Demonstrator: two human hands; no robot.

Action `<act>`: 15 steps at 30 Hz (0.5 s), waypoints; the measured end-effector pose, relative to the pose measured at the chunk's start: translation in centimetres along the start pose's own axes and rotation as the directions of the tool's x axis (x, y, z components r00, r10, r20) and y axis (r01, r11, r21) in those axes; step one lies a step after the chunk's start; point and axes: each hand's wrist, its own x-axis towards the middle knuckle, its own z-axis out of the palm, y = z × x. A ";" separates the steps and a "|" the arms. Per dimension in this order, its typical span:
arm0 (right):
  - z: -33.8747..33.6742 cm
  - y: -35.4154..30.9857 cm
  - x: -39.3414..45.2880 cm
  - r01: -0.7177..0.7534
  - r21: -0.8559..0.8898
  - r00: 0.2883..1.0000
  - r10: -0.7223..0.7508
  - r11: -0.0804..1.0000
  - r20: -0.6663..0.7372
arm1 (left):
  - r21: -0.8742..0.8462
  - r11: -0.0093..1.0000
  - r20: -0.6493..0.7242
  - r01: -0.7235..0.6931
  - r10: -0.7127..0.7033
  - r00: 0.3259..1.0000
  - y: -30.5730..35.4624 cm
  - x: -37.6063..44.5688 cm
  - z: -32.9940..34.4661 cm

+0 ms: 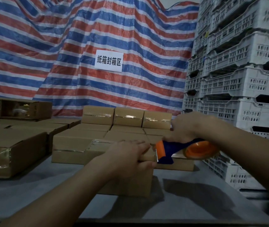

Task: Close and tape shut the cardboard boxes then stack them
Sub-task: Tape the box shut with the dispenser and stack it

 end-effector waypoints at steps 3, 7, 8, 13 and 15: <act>-0.3 -1.1 -1.2 0.017 -0.171 0.999 -0.024 0.985 -0.041 | -0.012 1.000 0.001 0.004 -0.004 1.000 0.0 0.1 -0.1; 4.2 -2.6 -2.2 0.070 -0.421 0.990 -0.115 0.904 -0.083 | -0.027 1.000 -0.014 0.002 -0.002 1.000 -0.3 0.0 0.1; 5.7 -2.3 -2.5 0.045 -0.348 0.991 -0.085 0.936 -0.100 | -0.018 1.000 -0.019 0.002 -0.002 1.000 -0.4 -0.1 0.2; 12.3 -0.5 -3.8 -0.260 -0.032 0.911 0.235 0.965 -0.338 | -0.008 1.000 -0.042 0.006 -0.006 0.999 -0.6 0.2 0.6; 14.8 -0.9 -4.3 -0.300 0.042 0.898 0.297 0.953 -0.325 | -0.036 0.999 -0.048 -0.001 -0.001 0.999 -0.8 0.3 0.7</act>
